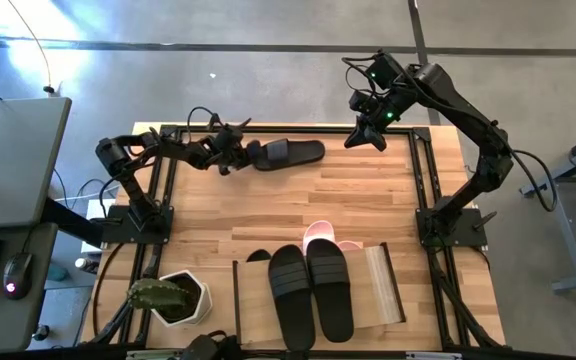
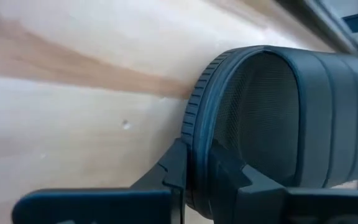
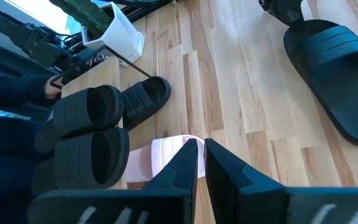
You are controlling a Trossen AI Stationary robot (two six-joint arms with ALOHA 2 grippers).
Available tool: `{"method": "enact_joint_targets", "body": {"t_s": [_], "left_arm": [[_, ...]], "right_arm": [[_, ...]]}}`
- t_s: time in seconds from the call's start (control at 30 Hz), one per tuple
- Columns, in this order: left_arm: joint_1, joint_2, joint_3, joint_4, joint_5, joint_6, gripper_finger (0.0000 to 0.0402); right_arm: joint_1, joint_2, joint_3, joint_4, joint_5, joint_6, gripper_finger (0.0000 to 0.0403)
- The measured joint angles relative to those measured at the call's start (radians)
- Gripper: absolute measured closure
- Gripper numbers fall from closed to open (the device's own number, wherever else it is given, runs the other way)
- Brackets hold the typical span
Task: Pick and place slides into the shelf
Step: Put the black slipper under the shelf
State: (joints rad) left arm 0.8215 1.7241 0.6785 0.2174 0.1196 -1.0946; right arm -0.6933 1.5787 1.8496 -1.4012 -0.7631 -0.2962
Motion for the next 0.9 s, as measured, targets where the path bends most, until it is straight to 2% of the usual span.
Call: {"method": "enact_joint_targets", "body": {"t_s": [0.3, 0.4, 0.9], "left_arm": [[0.0, -0.007, 0.0, 0.032, 0.093, -0.012, 0.0378], [-0.012, -0.036, 0.0, 0.028, 0.096, -0.012, 0.0378], [-0.101, -0.337, 0.0, -0.045, 0.074, 0.037, 0.038]], "right_arm": [[0.0, 0.0, 0.0, 0.0, 0.003, 0.007, 0.0382], [0.0, 0.0, 0.0, 0.0, 0.006, 0.005, 0.0382], [-0.009, 0.0, 0.0, -0.053, 0.008, -0.034, 0.0382]]}}
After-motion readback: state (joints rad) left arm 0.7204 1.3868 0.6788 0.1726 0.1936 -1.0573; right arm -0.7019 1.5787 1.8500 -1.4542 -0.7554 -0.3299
